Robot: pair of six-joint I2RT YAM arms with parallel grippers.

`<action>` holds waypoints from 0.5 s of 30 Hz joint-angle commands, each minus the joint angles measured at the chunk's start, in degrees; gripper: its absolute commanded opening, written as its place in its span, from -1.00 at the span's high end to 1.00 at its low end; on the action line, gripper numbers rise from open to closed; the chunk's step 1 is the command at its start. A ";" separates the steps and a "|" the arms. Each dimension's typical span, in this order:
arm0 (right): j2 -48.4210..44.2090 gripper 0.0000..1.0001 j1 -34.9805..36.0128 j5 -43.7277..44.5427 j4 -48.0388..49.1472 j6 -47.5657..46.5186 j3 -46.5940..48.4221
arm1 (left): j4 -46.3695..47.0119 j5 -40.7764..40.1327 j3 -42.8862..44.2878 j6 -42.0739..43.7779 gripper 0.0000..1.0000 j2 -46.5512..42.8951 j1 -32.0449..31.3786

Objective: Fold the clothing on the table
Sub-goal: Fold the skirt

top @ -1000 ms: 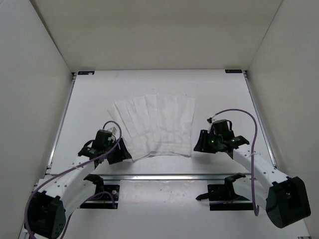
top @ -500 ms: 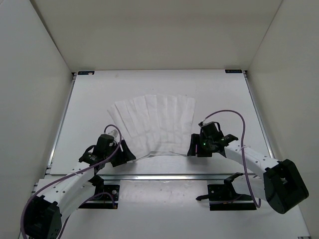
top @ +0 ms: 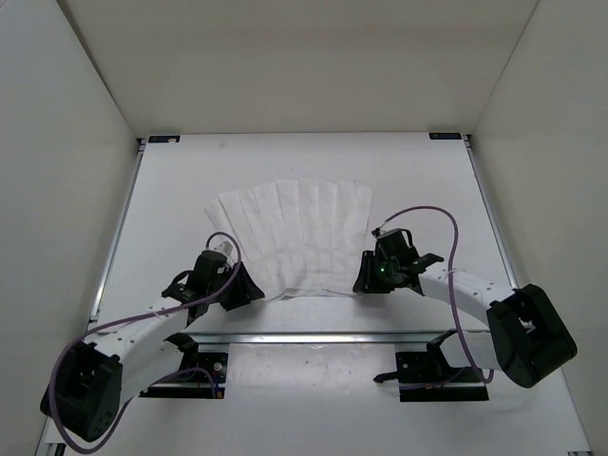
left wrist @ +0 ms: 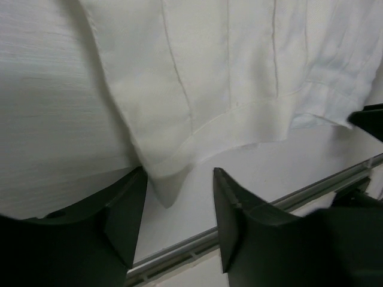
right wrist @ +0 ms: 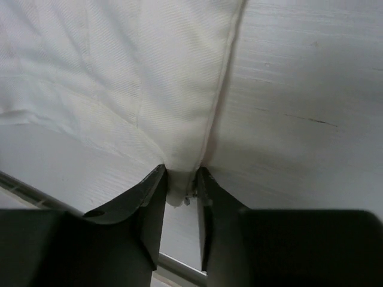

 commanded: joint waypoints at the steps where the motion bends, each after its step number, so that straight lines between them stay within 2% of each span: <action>1: 0.86 0.59 -0.43 0.41 0.56 -0.45 -0.40 | 0.83 -2.10 0.27 0.34 -0.01 3.36 -1.75; 2: 0.33 0.90 -1.56 0.06 0.74 -0.37 -0.75 | 1.27 -2.19 0.97 0.16 0.24 3.98 -1.84; 3: -0.28 1.00 -2.70 -1.16 1.27 -1.15 -0.58 | 1.19 -2.36 0.98 0.42 0.36 4.25 -1.75; 4: -0.29 1.00 -3.23 -2.05 1.27 -1.77 -0.49 | 1.19 -2.36 1.50 0.51 0.73 4.42 -1.40; 5: -0.98 0.99 -3.85 -2.40 0.75 -1.77 -0.32 | 0.66 -2.02 2.20 0.69 1.00 4.43 -1.14; 7: -2.04 1.00 -4.12 -2.58 -1.18 -3.17 1.96 | -0.38 -1.31 4.13 1.83 1.00 3.64 -0.26; 10: -6.07 1.00 -5.34 -2.84 -6.71 -5.98 10.29 | -5.57 -1.22 13.61 5.77 1.00 3.02 2.46; 15: -13.46 1.00 -4.92 -0.57 -18.04 -8.54 29.70 | -19.53 -1.49 39.68 9.83 1.00 3.46 3.35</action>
